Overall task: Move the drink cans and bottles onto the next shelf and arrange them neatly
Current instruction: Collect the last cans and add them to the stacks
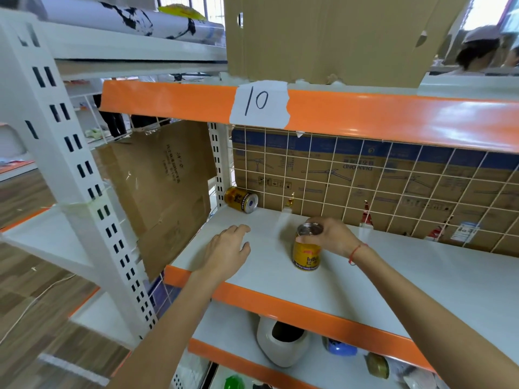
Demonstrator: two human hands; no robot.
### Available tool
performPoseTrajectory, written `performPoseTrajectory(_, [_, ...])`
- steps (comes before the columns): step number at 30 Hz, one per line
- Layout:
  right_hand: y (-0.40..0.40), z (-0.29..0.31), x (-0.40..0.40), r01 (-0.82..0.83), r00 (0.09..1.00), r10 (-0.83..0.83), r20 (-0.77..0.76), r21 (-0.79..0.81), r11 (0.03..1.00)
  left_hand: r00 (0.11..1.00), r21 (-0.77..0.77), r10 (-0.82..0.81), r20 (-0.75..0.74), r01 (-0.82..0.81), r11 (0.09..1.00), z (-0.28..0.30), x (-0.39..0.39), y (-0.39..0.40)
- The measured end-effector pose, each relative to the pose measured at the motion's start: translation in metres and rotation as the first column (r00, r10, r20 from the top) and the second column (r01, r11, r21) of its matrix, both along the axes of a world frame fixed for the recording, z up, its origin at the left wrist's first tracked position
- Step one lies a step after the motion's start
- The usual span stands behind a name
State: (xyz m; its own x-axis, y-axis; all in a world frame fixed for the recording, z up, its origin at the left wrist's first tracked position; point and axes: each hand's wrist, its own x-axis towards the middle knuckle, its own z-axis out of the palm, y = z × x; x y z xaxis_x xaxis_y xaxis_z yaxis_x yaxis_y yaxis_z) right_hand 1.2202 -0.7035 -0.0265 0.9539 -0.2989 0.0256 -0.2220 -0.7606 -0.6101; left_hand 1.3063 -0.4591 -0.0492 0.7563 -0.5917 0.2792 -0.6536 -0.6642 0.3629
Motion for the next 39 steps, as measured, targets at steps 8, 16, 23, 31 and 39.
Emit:
performPoseTrajectory(8, [0.004,-0.009,0.002,-0.017,0.999,0.025,0.039,-0.176,0.984,0.993,-0.021,0.121,0.005,-0.121,0.992,0.005,0.031,0.001])
performPoseTrajectory(16, [-0.001,-0.015,0.008,-0.054,0.995,0.077,0.061,-0.308,0.95,0.978,-0.076,0.206,-0.04,-0.209,0.975,-0.018,0.089,-0.017])
performPoseTrajectory(23, [-0.004,-0.013,0.007,-0.097,0.994,0.108,0.015,-0.339,0.936,0.9,-0.312,0.228,-0.372,-0.353,0.882,-0.027,0.153,-0.039])
performPoseTrajectory(31, [0.007,-0.008,0.005,-0.054,0.997,0.068,0.023,-0.373,0.926,0.792,-0.312,0.275,-0.546,-0.497,0.81,-0.021,0.177,-0.075])
performPoseTrajectory(39, [0.003,-0.01,0.008,-0.067,0.995,0.086,0.04,-0.349,0.935,0.648,-0.383,0.135,-0.75,-0.59,0.71,-0.021,0.181,-0.093])
